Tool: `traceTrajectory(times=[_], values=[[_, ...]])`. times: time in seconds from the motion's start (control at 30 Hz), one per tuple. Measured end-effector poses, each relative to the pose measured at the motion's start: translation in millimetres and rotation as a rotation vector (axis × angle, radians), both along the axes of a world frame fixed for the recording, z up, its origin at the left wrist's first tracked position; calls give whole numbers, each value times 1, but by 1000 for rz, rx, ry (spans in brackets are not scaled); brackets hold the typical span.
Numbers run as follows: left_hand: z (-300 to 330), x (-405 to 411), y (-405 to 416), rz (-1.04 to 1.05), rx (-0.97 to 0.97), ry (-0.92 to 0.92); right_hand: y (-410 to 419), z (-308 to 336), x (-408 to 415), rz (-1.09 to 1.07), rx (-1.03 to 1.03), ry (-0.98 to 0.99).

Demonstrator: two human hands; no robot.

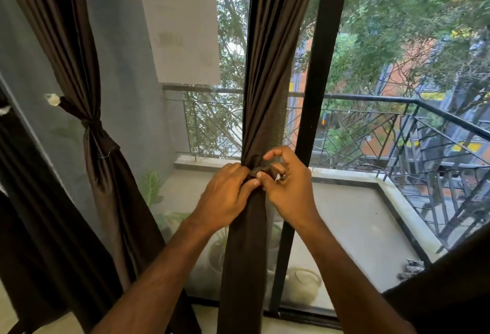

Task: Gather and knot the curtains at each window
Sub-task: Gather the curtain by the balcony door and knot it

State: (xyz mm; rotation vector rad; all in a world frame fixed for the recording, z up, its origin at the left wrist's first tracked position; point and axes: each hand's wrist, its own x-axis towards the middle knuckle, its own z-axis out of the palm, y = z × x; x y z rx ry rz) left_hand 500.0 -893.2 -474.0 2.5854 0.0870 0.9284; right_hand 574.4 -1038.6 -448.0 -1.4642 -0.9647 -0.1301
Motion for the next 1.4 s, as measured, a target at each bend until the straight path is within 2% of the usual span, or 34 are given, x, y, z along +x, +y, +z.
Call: traceTrajectory(times=[0.1,0.17,0.27,0.33,0.47,0.57,0.7,0.83,0.93,1.0,1.07,1.2,1.27,1.4], values=[[2,4,1,40,-24,-22,-4,-4,0,137,1,65],[6,3,1,51,-72,-45,-5,-11,-1,184,21,17],[5,0,2,72,-205,-78,-3,-22,-2,6,104,-153],[5,0,2,76,-243,-87,1,-23,1,-95,66,-340],[7,2,-2,86,-224,-74,12,-24,6,-193,-86,-652],[9,2,-5,97,-156,-46,18,-27,8,-262,-137,-767],[14,-2,-6,98,-20,-2,26,-30,10,-333,-189,-665],[24,-2,5,9,115,78,24,-16,13,-262,-316,-623],[25,-2,14,-9,161,163,20,-5,20,-214,-443,-682],[22,-4,12,-8,169,156,20,-5,23,-253,-518,-763],[24,-5,10,-26,142,132,20,-8,22,-284,-489,-811],[40,2,13,-47,46,129,26,-10,17,-326,-214,-791],[42,3,15,-63,48,130,29,-10,13,-321,-216,-774],[35,3,15,-42,114,119,30,-7,12,-345,-344,-756]])
